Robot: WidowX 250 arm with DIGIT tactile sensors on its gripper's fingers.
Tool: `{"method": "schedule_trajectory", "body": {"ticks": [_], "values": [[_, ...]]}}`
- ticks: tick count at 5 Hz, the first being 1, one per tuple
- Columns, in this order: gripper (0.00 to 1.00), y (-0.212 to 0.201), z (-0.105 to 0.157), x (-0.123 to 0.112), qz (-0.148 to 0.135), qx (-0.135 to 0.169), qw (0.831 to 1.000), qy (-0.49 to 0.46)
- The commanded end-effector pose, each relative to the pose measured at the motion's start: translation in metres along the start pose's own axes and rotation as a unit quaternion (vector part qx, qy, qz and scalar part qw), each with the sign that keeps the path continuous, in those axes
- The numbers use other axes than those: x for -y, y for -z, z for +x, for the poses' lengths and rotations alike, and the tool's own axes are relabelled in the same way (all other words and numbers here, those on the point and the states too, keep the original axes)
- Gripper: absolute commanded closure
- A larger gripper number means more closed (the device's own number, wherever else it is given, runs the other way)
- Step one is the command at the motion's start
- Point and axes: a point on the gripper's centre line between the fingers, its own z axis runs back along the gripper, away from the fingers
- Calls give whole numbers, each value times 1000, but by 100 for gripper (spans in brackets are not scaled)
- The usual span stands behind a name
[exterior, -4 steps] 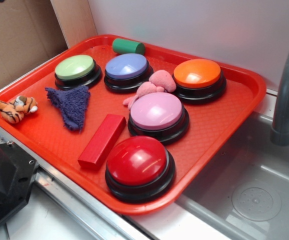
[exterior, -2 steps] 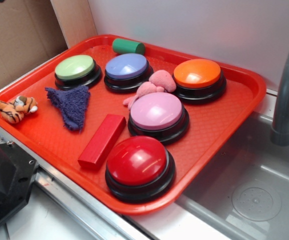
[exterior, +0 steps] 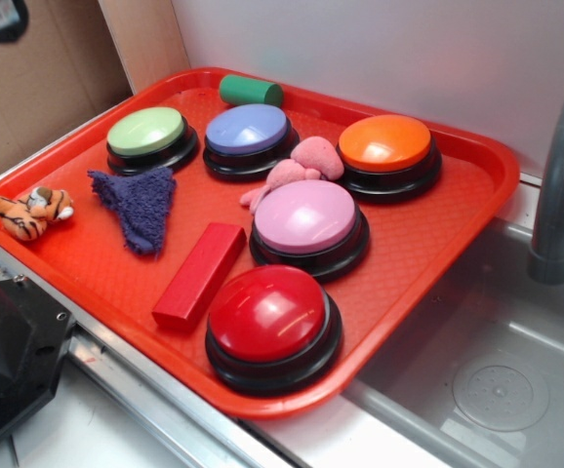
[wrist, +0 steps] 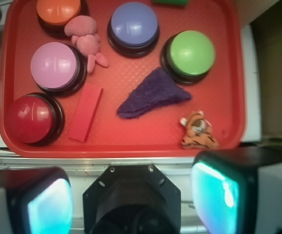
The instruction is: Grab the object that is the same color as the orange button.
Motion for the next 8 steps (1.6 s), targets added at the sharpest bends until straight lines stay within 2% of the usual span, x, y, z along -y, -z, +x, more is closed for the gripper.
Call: {"method": "schedule_trajectory", "body": {"ticks": [1, 3, 4, 5, 6, 7, 8], "values": [[0, 63, 13, -52, 11, 10, 1000, 12], [0, 126, 9, -92, 3, -13, 1000, 16], [0, 150, 7, -99, 3, -20, 1000, 20], [0, 173, 6, -99, -14, -25, 999, 46], [0, 191, 4, -99, -2, -53, 997, 48], [0, 194, 1, -101, -4, -67, 998, 14], [100, 186, 1, -103, 0, -65, 998, -9]]}}
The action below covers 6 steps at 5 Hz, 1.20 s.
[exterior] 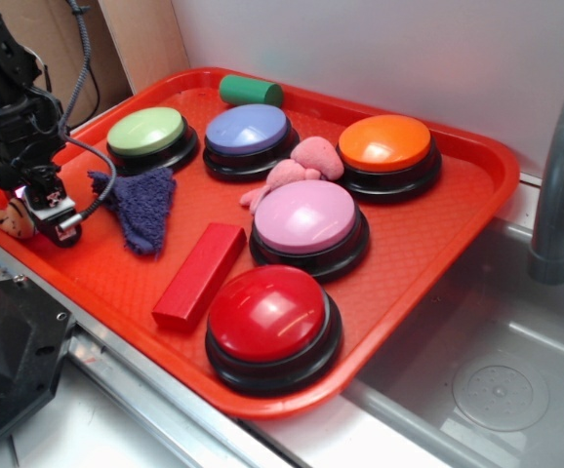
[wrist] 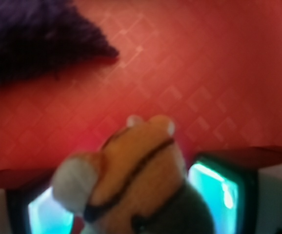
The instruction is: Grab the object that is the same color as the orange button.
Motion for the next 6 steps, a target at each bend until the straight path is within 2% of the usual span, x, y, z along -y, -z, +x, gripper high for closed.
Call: {"method": "schedule_trajectory", "body": {"ticks": [1, 2, 3, 4, 5, 6], "values": [[100, -22, -4, -3, -8, 5, 999, -52], [100, -49, -1, 6, -1, -12, 996, -84], [100, -92, 8, 26, -13, 0, 994, -104], [100, -126, 24, 63, -36, 10, 998, -45], [100, -151, 34, 101, -34, 19, 999, 18], [100, -151, 36, 117, -26, 51, 998, 15]]}}
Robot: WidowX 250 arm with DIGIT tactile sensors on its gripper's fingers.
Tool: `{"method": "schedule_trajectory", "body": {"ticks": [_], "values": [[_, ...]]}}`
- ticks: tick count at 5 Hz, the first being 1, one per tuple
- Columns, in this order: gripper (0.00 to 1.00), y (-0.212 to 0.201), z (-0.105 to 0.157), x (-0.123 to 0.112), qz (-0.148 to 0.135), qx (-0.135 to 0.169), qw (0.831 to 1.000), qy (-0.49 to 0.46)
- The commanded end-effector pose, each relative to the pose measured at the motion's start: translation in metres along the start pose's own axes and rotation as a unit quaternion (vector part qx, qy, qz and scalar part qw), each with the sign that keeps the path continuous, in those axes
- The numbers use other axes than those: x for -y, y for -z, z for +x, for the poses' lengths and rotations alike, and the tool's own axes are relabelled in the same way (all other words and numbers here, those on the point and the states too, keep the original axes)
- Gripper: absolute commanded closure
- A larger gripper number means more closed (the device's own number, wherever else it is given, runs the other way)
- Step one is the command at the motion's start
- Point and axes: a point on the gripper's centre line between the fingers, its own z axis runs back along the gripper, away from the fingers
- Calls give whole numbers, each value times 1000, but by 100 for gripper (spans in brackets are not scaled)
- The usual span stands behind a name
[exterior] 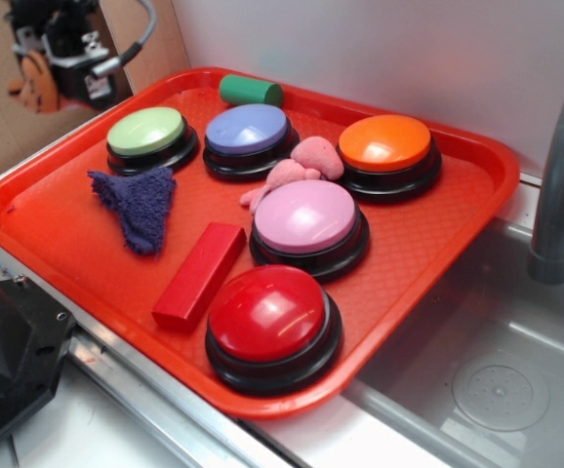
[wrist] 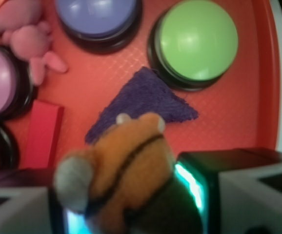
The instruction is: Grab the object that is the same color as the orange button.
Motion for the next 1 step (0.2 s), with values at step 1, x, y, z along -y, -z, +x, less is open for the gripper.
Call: {"method": "schedule_trajectory", "body": {"ticks": [1], "values": [[100, -6, -5, 10, -11, 40, 998, -46]]}}
